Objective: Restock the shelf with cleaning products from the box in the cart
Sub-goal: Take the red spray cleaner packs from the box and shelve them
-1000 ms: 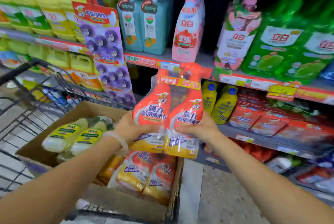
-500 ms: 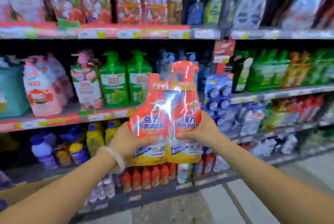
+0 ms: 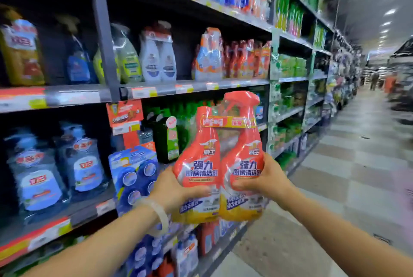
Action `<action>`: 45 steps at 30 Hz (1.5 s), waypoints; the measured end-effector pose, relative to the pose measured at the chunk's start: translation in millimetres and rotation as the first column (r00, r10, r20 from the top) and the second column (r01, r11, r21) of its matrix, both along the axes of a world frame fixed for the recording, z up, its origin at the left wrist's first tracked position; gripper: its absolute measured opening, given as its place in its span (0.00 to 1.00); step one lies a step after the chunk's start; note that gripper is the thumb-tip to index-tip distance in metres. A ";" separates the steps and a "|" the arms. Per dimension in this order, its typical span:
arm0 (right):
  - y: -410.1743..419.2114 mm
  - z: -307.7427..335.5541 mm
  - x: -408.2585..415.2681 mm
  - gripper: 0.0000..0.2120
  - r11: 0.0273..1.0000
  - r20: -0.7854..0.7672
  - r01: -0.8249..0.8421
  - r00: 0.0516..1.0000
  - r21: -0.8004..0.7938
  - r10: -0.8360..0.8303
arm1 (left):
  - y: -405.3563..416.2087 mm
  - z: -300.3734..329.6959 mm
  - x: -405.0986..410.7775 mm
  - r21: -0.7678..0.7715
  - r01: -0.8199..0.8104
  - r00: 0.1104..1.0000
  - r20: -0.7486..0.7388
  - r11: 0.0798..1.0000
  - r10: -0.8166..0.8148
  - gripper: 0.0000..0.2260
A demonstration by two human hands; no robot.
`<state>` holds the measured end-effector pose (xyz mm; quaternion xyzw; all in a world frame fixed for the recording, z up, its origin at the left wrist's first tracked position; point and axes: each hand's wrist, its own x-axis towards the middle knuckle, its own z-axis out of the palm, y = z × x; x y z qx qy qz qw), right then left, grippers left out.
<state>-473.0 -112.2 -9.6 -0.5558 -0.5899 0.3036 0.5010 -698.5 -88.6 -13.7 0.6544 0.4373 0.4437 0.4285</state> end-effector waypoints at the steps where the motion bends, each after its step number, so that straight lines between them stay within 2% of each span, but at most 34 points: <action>1: 16.4 3.0 14.9 0.25 1.000 -0.001 0.008 1.000 0.010 -0.008 | 20.4 1.5 15.1 0.000 0.016 1.000 0.005 1.000 -0.016 0.18; 4: 74.5 17.4 52.1 0.26 0.999 -0.001 0.054 0.999 0.009 -0.054 | 91.1 9.1 54.0 0.006 0.035 0.999 0.021 0.999 -0.035 0.19; 8: 161.0 46.8 94.8 0.34 0.996 0.000 0.092 0.996 0.004 -0.092 | 181.2 35.3 101.7 0.032 0.057 0.998 0.039 0.998 -0.058 0.19; 13: 246.0 79.0 142.5 0.29 0.982 0.015 0.141 0.989 0.128 -0.144 | 283.0 68.8 153.4 0.097 0.046 0.999 -0.001 0.994 -0.046 0.26; 16: 287.9 102.5 169.9 0.26 0.975 0.053 0.133 0.988 0.177 -0.144 | 327.4 88.6 183.6 0.161 0.042 0.999 -0.002 0.986 -0.042 0.23; 20: 354.0 137.9 208.2 0.27 0.956 0.070 0.122 0.987 0.267 -0.146 | 389.0 118.0 225.6 0.236 0.005 0.999 0.049 0.972 -0.017 0.25; 25: 456.0 180.0 258.8 0.25 0.927 0.101 0.014 0.993 0.375 -0.057 | 471.4 155.1 277.3 0.299 -0.111 0.986 0.151 0.948 0.068 0.23; 27: 504.5 192.3 280.2 0.24 0.918 0.116 -0.030 0.993 0.396 -0.018 | 510.5 170.3 297.1 0.317 -0.181 0.977 0.171 0.931 0.132 0.29; 30: 580.4 212.7 308.8 0.22 0.900 0.123 -0.106 0.991 0.423 0.059 | 564.9 194.9 325.4 0.337 -0.332 0.943 0.151 0.881 0.298 0.45; 31: 604.6 218.9 317.7 0.22 0.897 0.112 -0.119 0.991 0.425 0.078 | 581.1 201.5 334.1 0.333 -0.373 0.928 0.144 0.866 0.344 0.46; 34: 667.6 239.9 332.9 0.26 0.881 0.109 -0.167 0.985 0.443 0.132 | 625.3 218.4 356.0 0.328 -0.465 0.885 0.162 0.822 0.436 0.42; 39: 754.8 266.2 331.4 0.29 0.855 0.131 -0.277 0.961 0.438 0.244 | 687.6 237.9 369.2 0.339 -0.591 0.807 0.251 0.732 0.535 0.42; 42: 792.7 263.7 326.6 0.31 0.841 0.104 -0.335 0.941 0.426 0.322 | 710.7 236.7 372.7 0.370 -0.649 0.758 0.240 0.665 0.606 0.37; 45: 823.9 251.9 321.1 0.32 0.812 0.162 -0.380 0.925 0.444 0.344 | 723.4 224.2 373.3 0.359 -0.689 0.719 0.229 0.630 0.656 0.31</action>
